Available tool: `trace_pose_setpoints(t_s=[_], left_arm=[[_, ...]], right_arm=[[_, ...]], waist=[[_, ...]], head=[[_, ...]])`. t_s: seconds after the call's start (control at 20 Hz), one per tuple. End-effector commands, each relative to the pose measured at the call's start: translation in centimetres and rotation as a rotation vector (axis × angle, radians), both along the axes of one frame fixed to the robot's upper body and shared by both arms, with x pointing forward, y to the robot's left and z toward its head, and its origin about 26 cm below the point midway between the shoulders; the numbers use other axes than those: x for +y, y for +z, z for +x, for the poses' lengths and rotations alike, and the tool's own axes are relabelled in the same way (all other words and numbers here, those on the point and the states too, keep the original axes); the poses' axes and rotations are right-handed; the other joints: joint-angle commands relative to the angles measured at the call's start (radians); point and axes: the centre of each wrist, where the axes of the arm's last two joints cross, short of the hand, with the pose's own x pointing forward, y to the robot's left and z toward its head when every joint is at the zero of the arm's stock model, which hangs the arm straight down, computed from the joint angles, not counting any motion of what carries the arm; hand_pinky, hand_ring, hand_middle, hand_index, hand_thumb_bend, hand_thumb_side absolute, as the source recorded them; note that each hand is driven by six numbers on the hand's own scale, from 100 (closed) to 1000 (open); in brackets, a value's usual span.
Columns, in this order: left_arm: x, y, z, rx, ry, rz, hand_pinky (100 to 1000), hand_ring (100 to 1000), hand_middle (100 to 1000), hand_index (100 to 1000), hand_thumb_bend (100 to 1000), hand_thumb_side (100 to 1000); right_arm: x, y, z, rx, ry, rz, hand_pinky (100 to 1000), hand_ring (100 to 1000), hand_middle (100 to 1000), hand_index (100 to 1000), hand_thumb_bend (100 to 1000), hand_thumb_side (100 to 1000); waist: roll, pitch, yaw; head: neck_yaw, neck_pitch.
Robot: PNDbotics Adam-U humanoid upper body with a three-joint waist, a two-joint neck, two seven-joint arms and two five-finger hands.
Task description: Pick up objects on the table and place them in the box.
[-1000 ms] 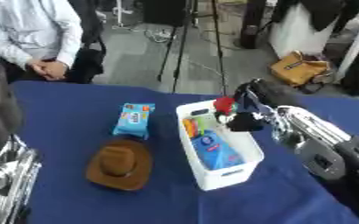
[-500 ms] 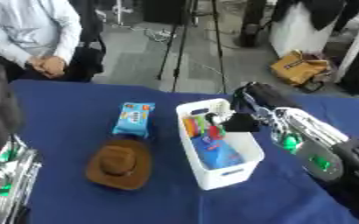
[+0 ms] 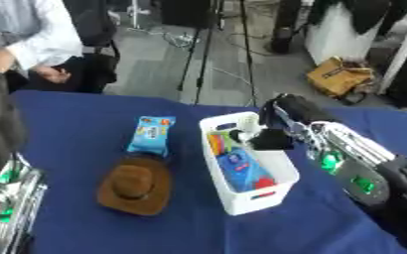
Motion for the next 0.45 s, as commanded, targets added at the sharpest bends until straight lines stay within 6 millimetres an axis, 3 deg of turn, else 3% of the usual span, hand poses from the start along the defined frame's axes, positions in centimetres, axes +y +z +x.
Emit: trace_pose_setpoints(t_s=[0.05,0.4,0.45], left_arm=[[0.02,0.70,-0.34,-0.028,-0.005,0.003,895,943,887,987,100,1000],[0.02,0.74,-0.34,-0.029,-0.006,0.003,896,943,887,987,100,1000],[0.02,0.73,-0.34,-0.029,-0.006,0.003,896,943,887,987,100,1000]], right_arm=[[0.15,1.94,-0.43,-0.056,0.006,0.009,846,843,549,657,645,786],[0.22,2.21,-0.66,-0.078,0.004,0.021,846,843,549,657,643,801],[0.23,2.44,-0.74,-0.094,0.005,0.023,847,842,560,672,629,872]], waist=[[0.002,-0.019,-0.002],[0.003,-0.020,-0.002],[0.004,-0.022,-0.003]], head=[[0.001,0.005],[0.000,0.006],[-0.001,0.006]])
